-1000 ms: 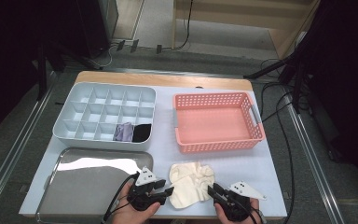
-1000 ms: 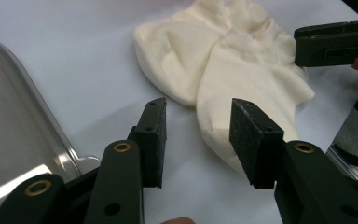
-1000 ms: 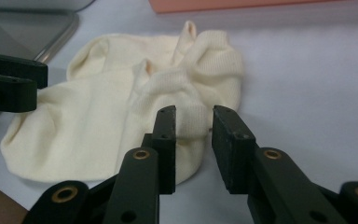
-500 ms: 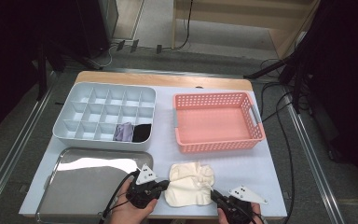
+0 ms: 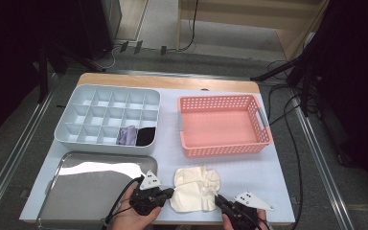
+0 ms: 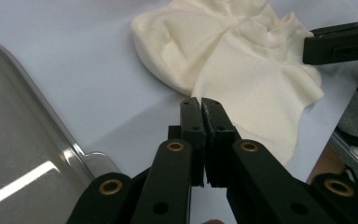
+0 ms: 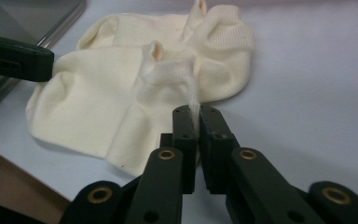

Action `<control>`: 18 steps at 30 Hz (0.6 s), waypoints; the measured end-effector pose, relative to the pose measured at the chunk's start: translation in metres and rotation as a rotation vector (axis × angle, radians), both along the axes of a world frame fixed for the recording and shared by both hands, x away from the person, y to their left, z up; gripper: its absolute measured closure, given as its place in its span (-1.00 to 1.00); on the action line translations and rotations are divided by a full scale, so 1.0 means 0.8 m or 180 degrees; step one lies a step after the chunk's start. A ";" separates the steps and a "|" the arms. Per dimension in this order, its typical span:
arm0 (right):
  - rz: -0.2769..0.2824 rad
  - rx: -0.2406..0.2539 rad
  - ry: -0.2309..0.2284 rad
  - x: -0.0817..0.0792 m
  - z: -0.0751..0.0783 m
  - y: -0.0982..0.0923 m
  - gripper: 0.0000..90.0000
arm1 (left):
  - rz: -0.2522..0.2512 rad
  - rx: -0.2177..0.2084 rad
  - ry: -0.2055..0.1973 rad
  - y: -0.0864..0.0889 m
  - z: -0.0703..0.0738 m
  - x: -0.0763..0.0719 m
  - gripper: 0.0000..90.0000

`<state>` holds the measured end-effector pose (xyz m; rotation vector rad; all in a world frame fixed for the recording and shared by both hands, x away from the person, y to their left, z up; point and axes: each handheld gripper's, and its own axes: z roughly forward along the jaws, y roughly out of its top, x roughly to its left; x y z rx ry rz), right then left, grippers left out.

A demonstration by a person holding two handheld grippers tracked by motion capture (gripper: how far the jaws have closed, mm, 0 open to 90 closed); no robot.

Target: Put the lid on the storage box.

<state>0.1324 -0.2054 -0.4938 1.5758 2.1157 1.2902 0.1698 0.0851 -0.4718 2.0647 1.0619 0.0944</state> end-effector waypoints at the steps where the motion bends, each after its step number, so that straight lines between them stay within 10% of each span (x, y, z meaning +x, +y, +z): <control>1: 0.0012 0.0022 -0.0010 0.001 0.001 -0.001 0.97 | -0.0012 -0.0013 -0.0001 0.000 0.002 0.000 1.00; 18: -0.0176 0.0086 -0.0286 0.020 0.036 -0.012 0.97 | 0.0097 -0.0110 -0.0094 -0.007 0.024 0.036 1.00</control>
